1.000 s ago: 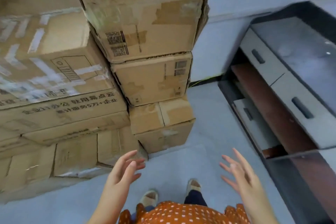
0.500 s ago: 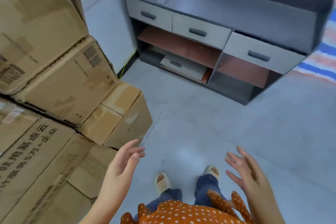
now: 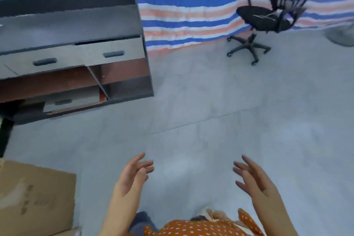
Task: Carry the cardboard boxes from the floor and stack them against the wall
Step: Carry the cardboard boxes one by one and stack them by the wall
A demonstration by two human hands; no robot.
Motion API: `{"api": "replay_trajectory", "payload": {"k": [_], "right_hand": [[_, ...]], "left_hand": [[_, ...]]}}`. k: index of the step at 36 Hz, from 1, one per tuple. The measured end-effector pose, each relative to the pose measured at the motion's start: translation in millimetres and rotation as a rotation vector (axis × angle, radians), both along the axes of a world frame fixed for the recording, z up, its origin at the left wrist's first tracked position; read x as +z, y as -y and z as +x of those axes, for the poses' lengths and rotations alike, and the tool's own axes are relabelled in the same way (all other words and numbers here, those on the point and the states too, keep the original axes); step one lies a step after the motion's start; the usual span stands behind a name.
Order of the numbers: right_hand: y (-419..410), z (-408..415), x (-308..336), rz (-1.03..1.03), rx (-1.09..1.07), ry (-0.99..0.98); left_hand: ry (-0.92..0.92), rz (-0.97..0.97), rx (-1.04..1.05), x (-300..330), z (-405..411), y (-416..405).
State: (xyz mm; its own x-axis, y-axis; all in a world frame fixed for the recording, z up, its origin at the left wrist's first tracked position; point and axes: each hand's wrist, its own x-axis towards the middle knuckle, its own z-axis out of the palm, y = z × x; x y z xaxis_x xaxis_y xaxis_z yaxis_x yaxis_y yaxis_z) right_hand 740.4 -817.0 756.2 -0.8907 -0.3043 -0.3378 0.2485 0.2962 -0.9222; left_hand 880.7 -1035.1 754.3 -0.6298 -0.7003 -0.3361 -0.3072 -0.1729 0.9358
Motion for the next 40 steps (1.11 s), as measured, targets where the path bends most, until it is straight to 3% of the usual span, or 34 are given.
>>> {"api": "replay_trajectory", "payload": {"k": [9, 20, 33, 40], "right_hand": [[-149, -38, 2, -0.038, -0.412, -0.003], [-226, -81, -23, -0.131, -0.798, 0.050], [-274, -285, -21, -0.060, -1.003, -0.012], [-291, -362, -15, -0.079, -1.133, -0.001]], "left_hand": [[-0.009, 0.019, -0.383, 0, -126, -114], [0.048, 0.032, -0.630, -12, -247, -182], [-0.006, -0.071, -0.925, 4, -523, -249], [0.047, -0.071, -1.091, 2, -621, -289]]}}
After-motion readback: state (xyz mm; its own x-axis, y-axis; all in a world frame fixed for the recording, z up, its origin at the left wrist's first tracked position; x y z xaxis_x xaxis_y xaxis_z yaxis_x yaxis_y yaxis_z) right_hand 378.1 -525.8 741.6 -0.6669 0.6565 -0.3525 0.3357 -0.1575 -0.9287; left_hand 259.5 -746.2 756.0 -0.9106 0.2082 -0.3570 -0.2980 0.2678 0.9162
